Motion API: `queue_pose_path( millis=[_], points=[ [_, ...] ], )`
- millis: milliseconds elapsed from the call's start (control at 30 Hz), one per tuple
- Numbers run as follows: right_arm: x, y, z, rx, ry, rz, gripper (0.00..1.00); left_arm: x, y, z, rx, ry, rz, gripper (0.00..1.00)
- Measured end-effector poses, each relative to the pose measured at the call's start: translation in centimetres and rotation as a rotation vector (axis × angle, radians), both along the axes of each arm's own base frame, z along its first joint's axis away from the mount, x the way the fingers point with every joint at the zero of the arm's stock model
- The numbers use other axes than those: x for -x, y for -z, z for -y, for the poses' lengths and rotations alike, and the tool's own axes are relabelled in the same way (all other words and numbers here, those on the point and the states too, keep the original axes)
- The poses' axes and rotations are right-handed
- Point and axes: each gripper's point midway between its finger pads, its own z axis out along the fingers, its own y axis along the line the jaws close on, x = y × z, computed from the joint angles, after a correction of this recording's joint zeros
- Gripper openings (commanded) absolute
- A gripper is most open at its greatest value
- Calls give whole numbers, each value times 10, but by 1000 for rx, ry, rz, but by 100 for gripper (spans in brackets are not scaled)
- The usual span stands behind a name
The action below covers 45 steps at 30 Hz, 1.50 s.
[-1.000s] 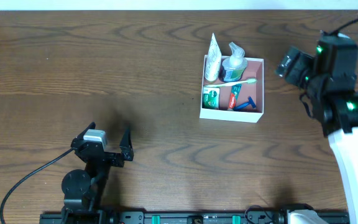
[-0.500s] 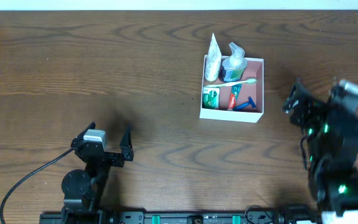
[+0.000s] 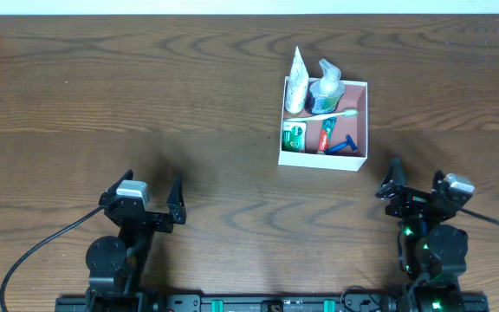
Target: Pack container
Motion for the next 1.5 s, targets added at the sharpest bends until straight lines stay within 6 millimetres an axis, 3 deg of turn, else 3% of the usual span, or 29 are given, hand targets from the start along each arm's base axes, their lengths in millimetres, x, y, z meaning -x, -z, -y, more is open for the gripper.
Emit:
queue_pose_path(
  millis=[300, 667, 800, 1500],
  points=[
    [2, 20, -6, 42, -66, 0, 99, 0, 0, 0, 0, 0, -1, 98],
    [7, 17, -16, 126, -142, 43, 99, 0, 0, 0, 0, 0, 0, 98],
    [8, 24, -16, 135, -146, 44, 99, 0, 0, 0, 0, 0, 0, 98],
    [9, 18, -17, 142, -151, 68, 99, 0, 0, 0, 0, 0, 0, 98]
  ],
)
